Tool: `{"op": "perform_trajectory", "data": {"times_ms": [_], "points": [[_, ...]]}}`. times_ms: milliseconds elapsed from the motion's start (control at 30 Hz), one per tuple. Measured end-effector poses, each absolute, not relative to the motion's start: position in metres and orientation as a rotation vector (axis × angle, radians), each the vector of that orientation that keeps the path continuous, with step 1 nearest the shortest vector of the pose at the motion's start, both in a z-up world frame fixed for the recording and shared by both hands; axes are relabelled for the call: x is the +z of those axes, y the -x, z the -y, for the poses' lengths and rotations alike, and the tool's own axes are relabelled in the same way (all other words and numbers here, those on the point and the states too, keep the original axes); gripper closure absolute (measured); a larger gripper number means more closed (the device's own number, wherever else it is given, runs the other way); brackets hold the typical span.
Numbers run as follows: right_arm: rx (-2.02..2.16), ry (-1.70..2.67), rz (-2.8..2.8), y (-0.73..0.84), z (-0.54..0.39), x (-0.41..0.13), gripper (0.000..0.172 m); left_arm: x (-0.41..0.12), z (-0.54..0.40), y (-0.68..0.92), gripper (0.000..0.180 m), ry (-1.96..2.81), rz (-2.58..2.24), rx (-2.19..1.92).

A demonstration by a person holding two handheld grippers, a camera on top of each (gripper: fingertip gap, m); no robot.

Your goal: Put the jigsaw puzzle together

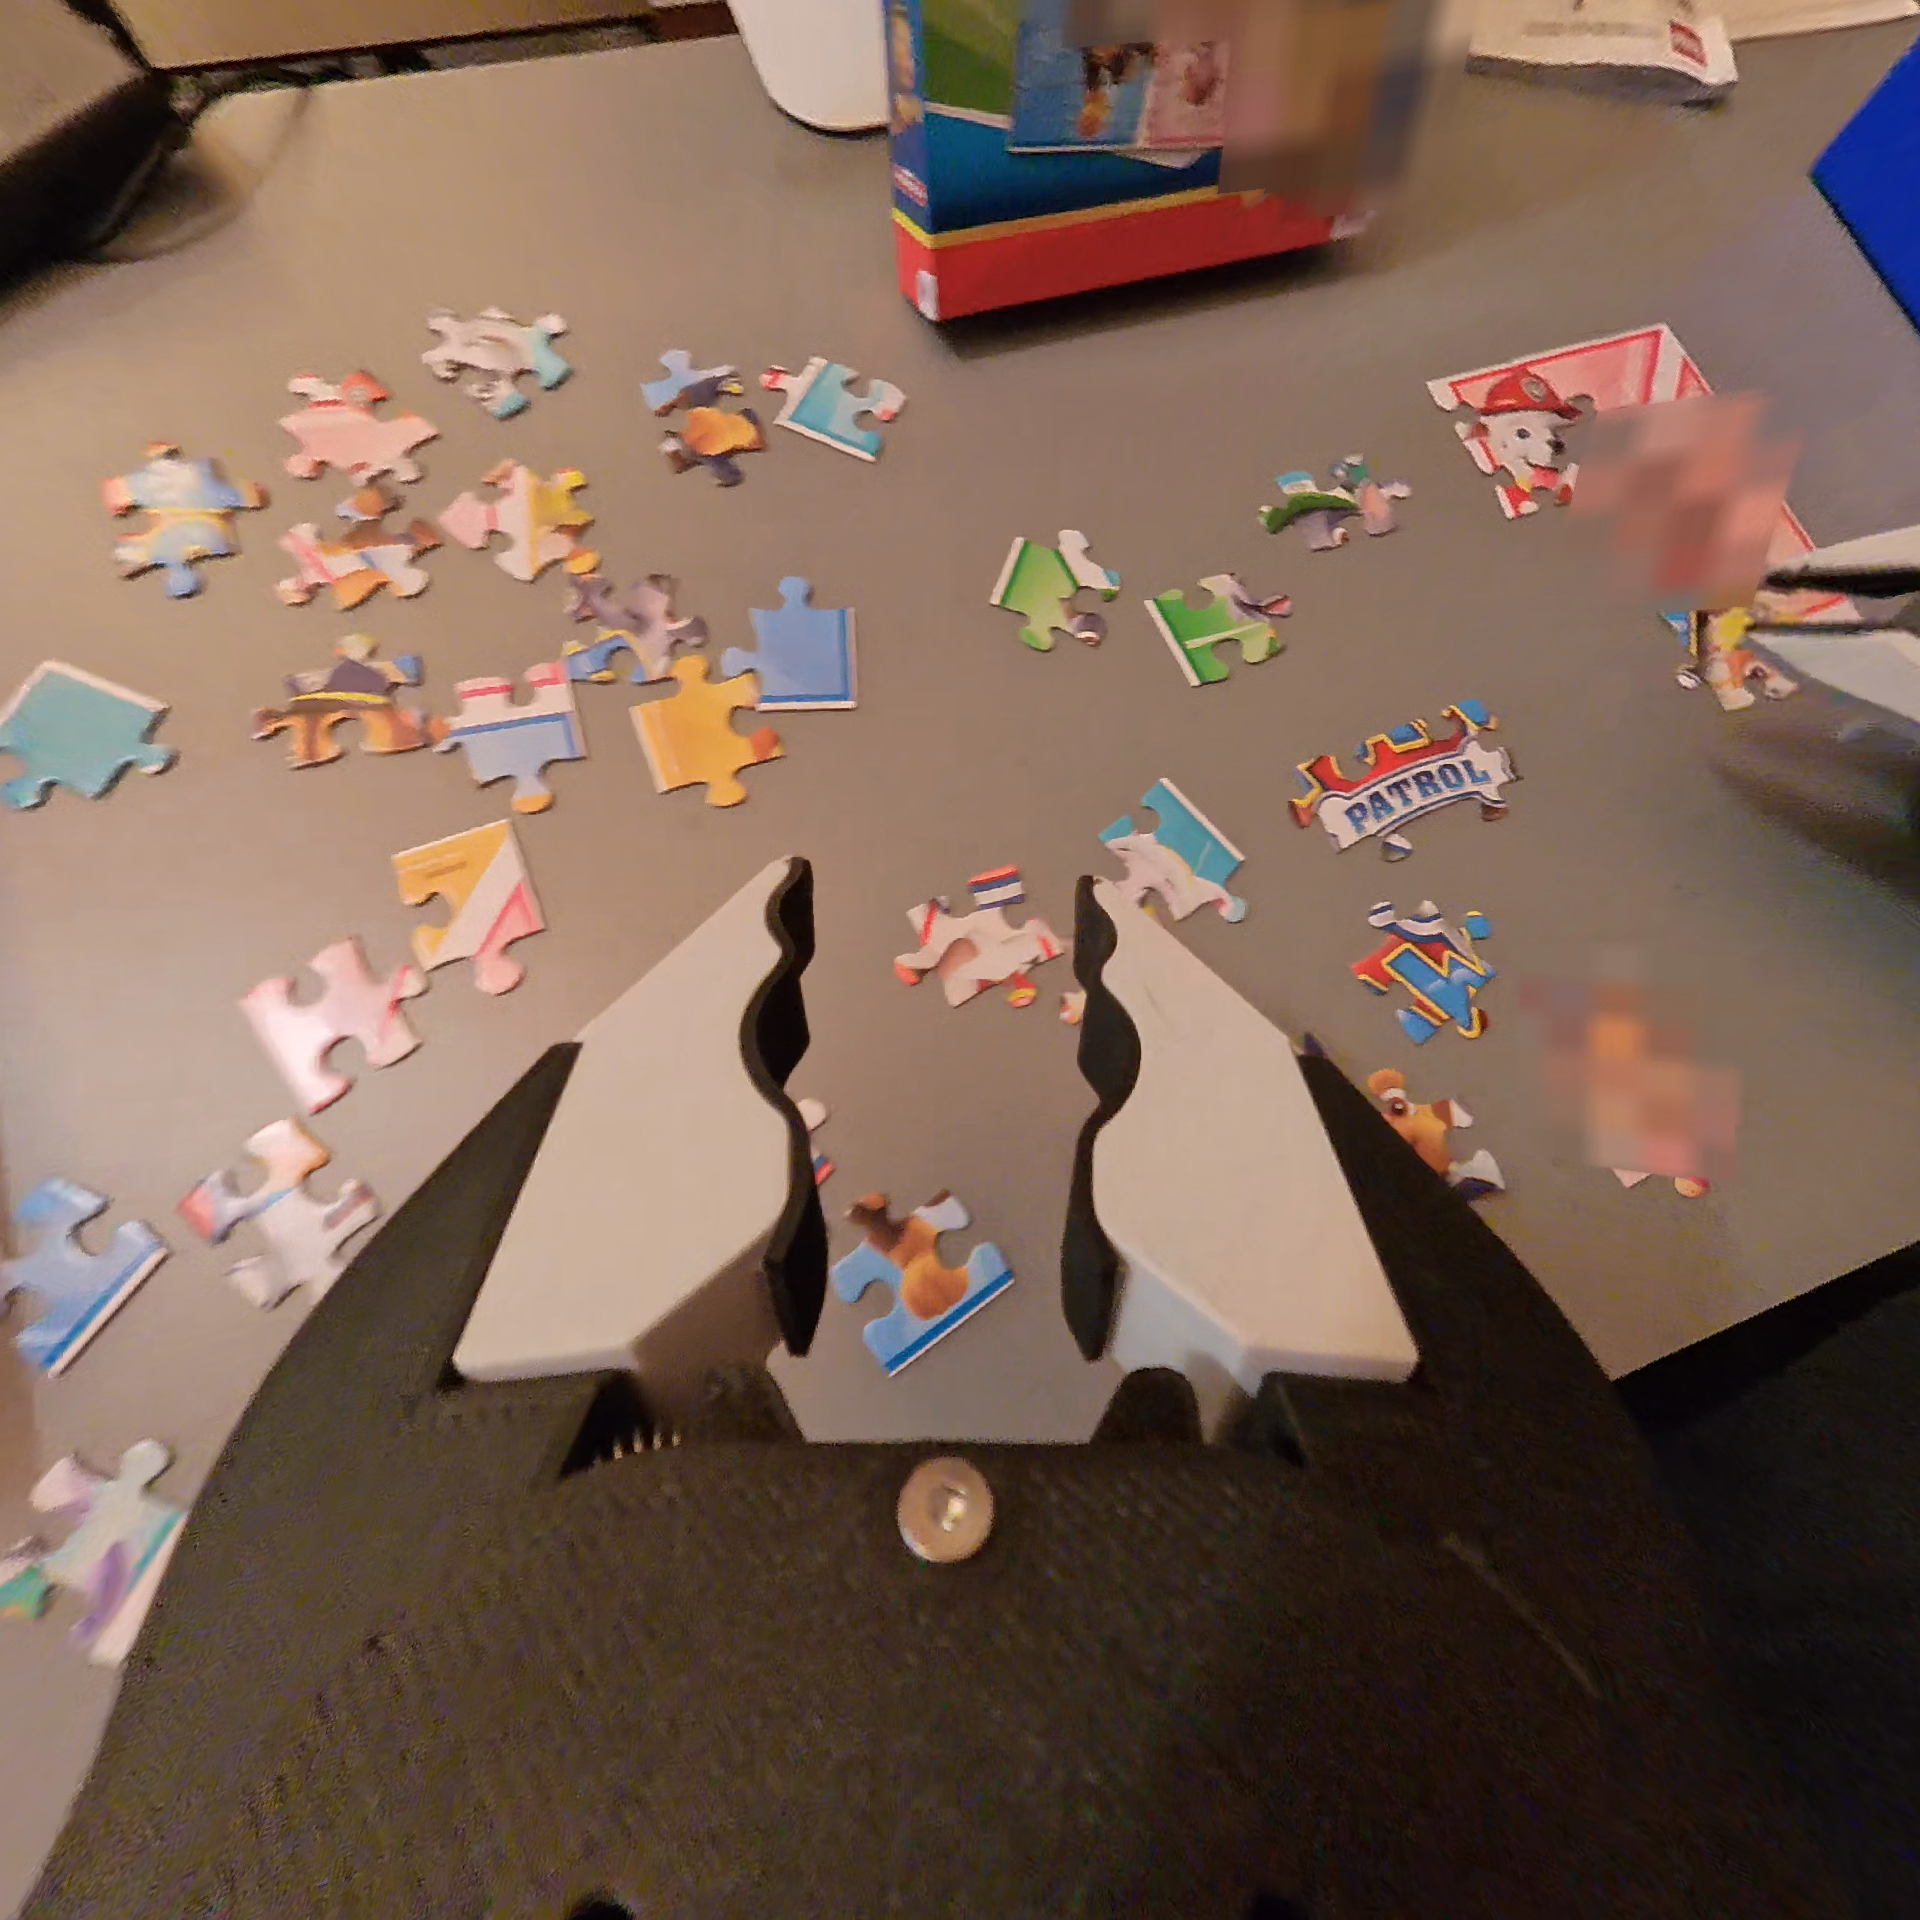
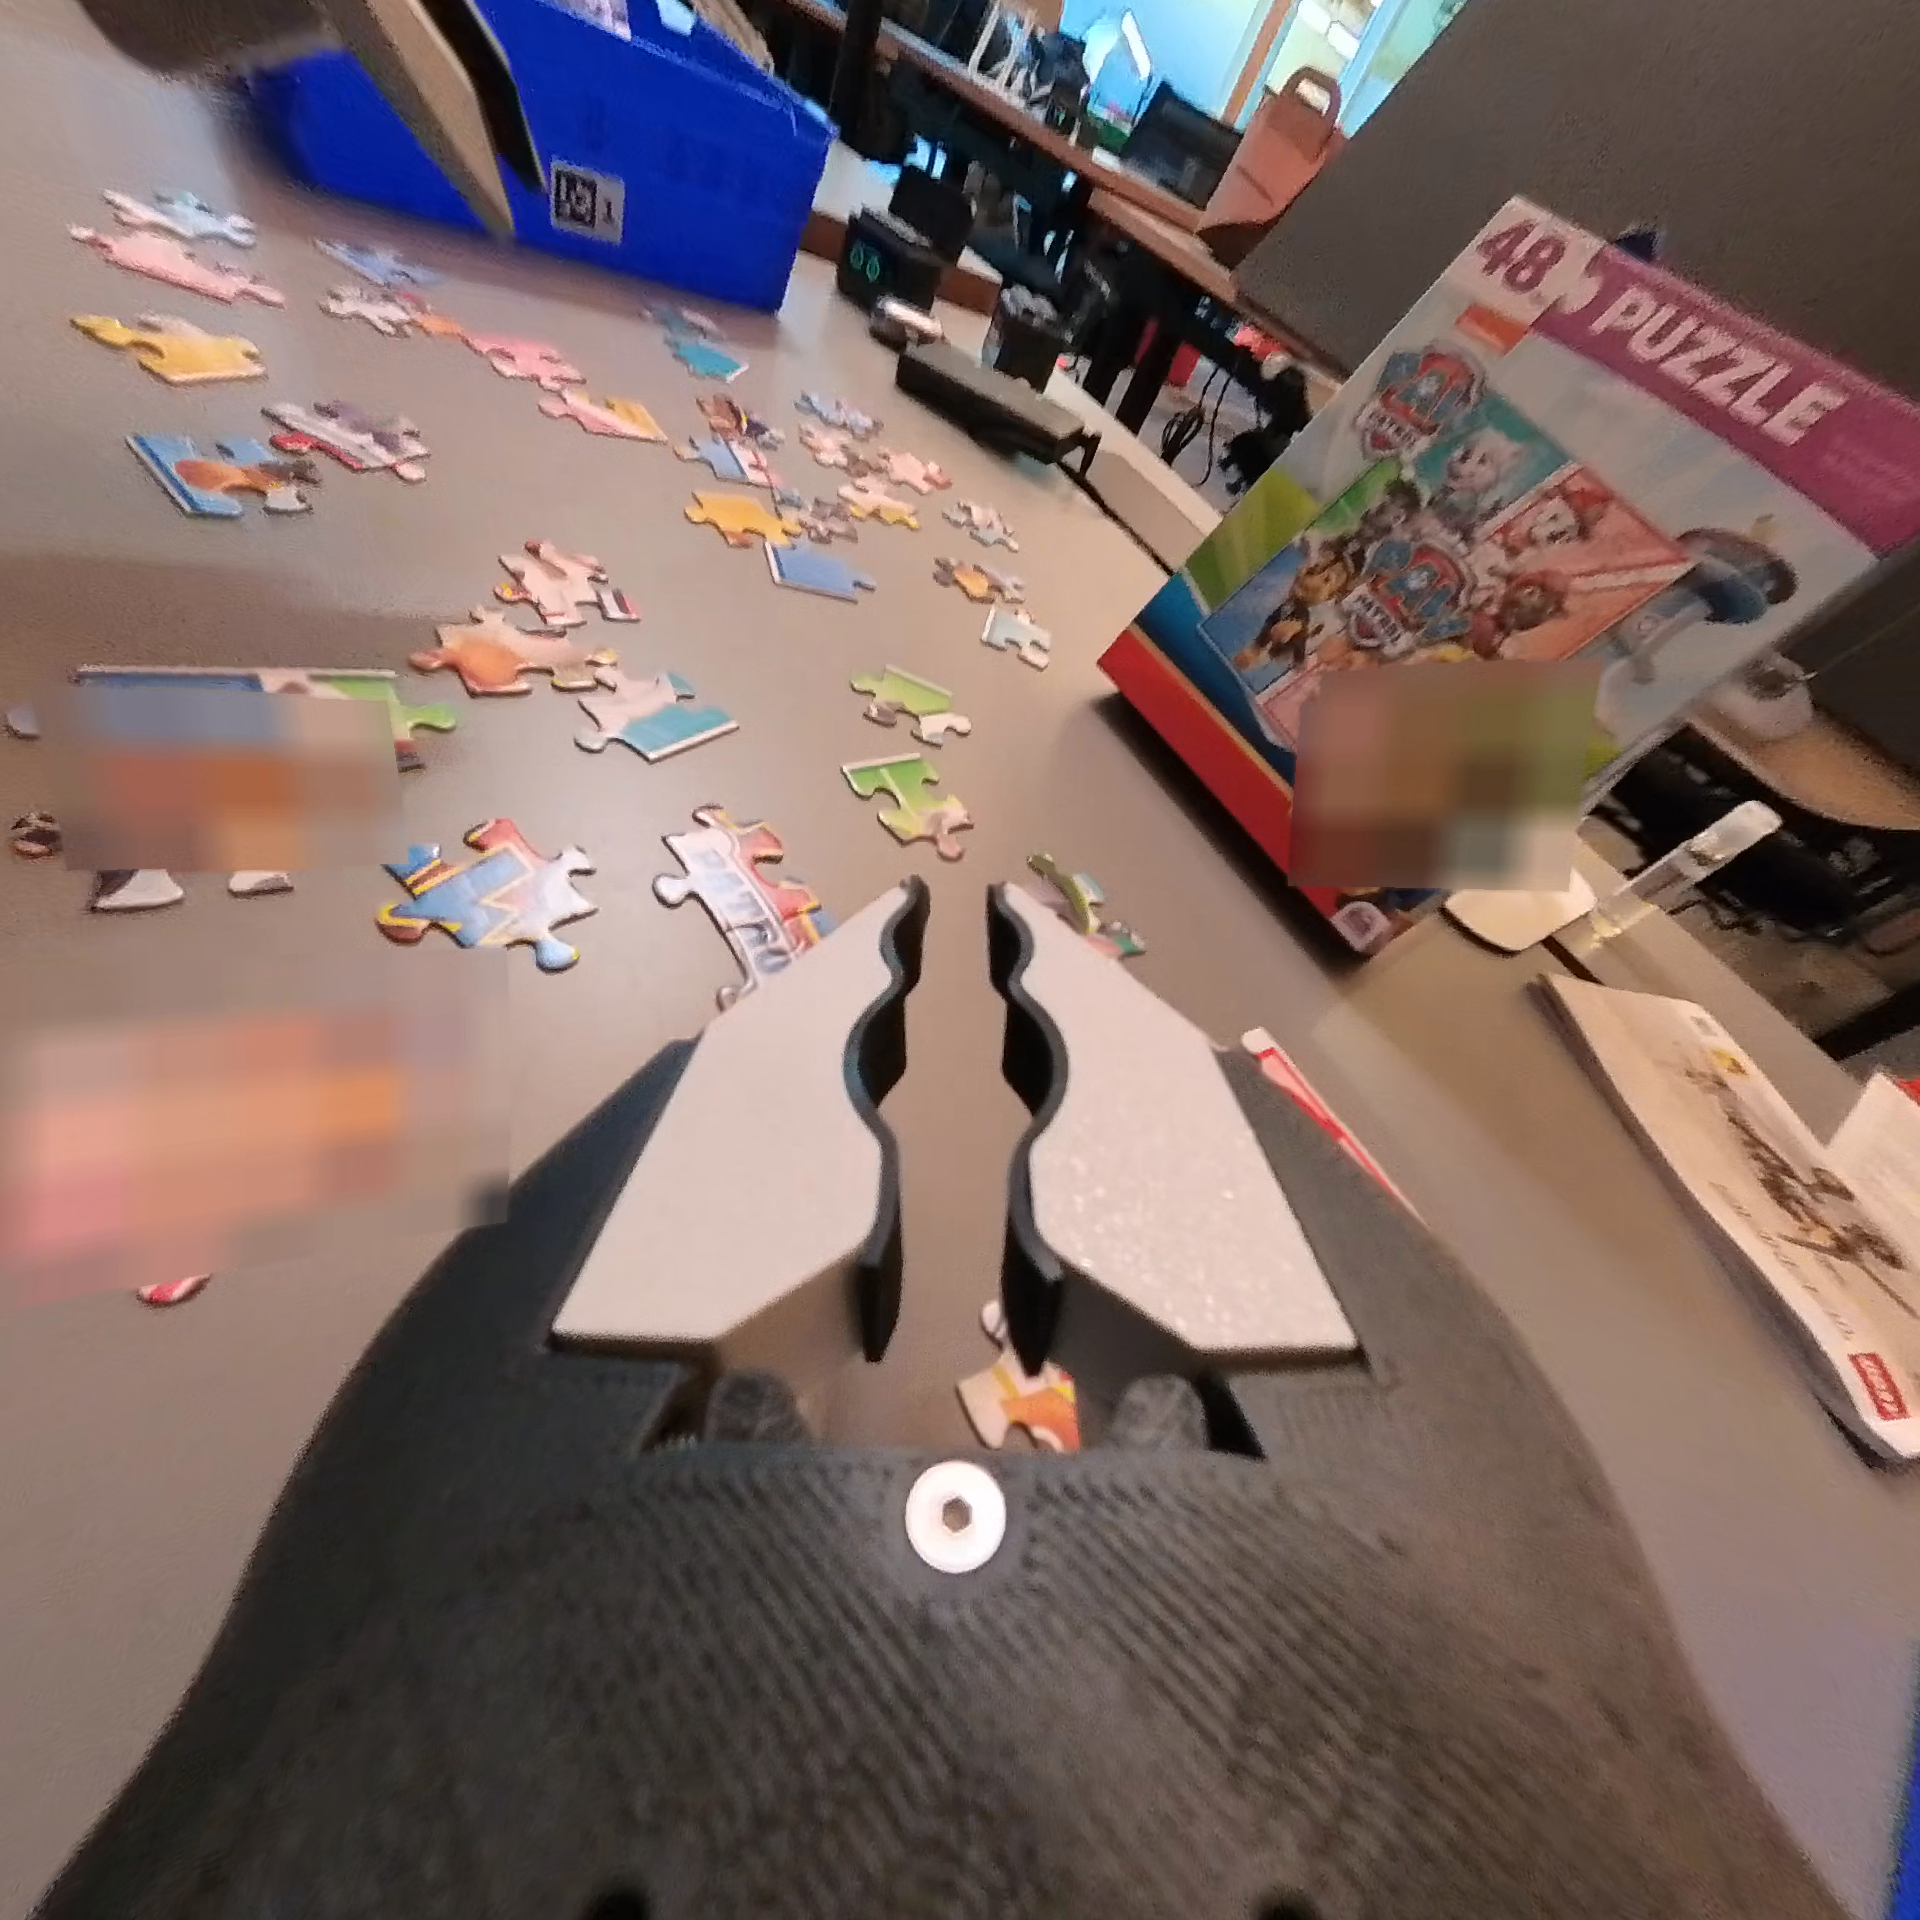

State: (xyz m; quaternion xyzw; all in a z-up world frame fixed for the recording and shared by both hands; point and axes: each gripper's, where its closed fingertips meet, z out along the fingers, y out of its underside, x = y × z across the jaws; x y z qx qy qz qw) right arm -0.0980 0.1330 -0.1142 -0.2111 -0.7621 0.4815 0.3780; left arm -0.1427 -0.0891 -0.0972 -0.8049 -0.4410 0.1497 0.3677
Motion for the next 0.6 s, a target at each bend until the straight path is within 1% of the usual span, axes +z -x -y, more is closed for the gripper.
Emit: {"op": "perform_trajectory", "data": {"times_ms": [233, 467, 533, 600], "points": [[1.246, 0.540, 1.890, 0.096, -0.135, -0.106, 0.163, -0.132, 0.038, 0.148, 0.133, 2.145, 1.041, 0.320], [1.268, 0.583, 1.823, 0.101, -0.139, -0.100, 0.168, -0.162, 0.020, 0.181, 0.134, 2.237, 0.973, 0.361], [1.254, 0.604, 1.804, 0.103, -0.143, -0.099, 0.169, -0.168, 0.015, 0.190, 0.138, 2.241, 0.963, 0.350], [1.245, 0.622, 1.793, 0.105, -0.145, -0.099, 0.171, -0.173, 0.010, 0.199, 0.149, 2.244, 0.960, 0.339]]}}
